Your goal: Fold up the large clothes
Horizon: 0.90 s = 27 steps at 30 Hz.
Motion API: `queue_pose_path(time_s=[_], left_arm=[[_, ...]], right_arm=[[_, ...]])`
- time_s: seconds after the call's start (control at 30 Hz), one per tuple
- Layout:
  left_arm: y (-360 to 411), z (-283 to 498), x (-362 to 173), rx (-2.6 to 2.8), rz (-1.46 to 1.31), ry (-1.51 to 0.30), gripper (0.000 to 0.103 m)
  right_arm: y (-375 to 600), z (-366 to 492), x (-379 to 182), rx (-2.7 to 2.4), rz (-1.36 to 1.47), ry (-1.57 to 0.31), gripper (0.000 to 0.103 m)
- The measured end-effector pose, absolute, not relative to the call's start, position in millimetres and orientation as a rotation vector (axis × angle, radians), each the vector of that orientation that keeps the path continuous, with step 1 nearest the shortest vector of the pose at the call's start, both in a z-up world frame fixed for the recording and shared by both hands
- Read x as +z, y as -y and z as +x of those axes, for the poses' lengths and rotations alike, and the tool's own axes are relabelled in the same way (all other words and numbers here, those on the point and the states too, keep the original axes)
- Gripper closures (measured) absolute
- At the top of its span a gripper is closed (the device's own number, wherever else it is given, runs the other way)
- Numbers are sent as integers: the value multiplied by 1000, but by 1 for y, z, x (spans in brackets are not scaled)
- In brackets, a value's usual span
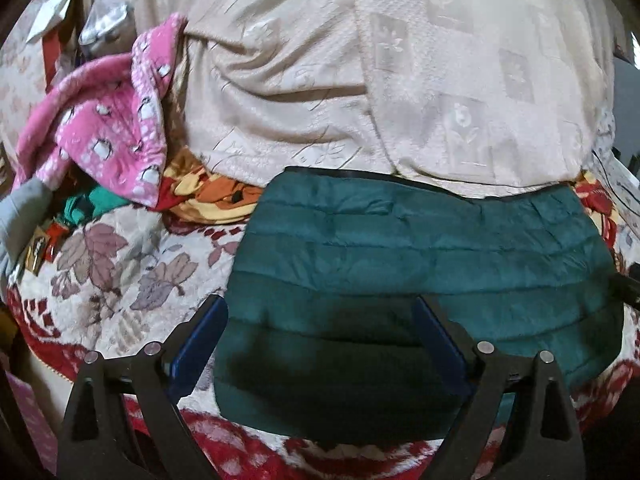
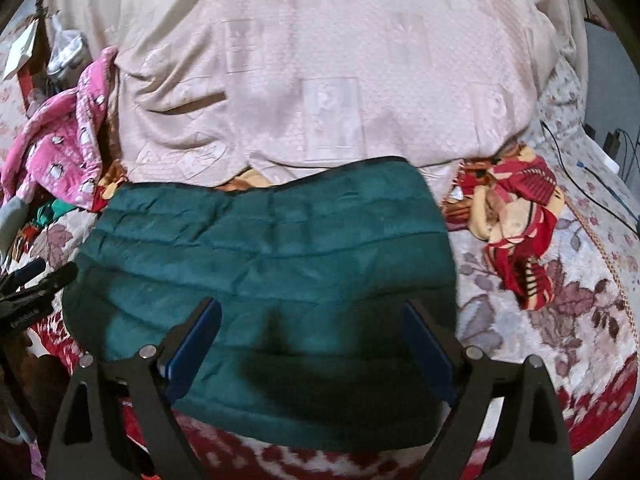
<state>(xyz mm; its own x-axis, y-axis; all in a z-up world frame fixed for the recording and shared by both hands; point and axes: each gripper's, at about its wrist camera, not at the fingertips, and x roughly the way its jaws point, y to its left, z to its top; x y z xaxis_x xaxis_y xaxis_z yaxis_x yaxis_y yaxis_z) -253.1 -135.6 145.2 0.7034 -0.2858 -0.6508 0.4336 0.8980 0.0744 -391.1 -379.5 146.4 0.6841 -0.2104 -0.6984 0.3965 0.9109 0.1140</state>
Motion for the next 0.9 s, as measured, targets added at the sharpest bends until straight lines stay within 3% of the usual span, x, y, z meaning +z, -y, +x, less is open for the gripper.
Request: queue_pose_path(time_s=[0.4,0.9], left_arm=[[135,-276,155,-419,158,-629,36],[132,-284,156,-387,139,-600,36]], right_arm=[[321,-378,151,-326,211,-699,6],[314,-381,149,-324,217,-692,5]])
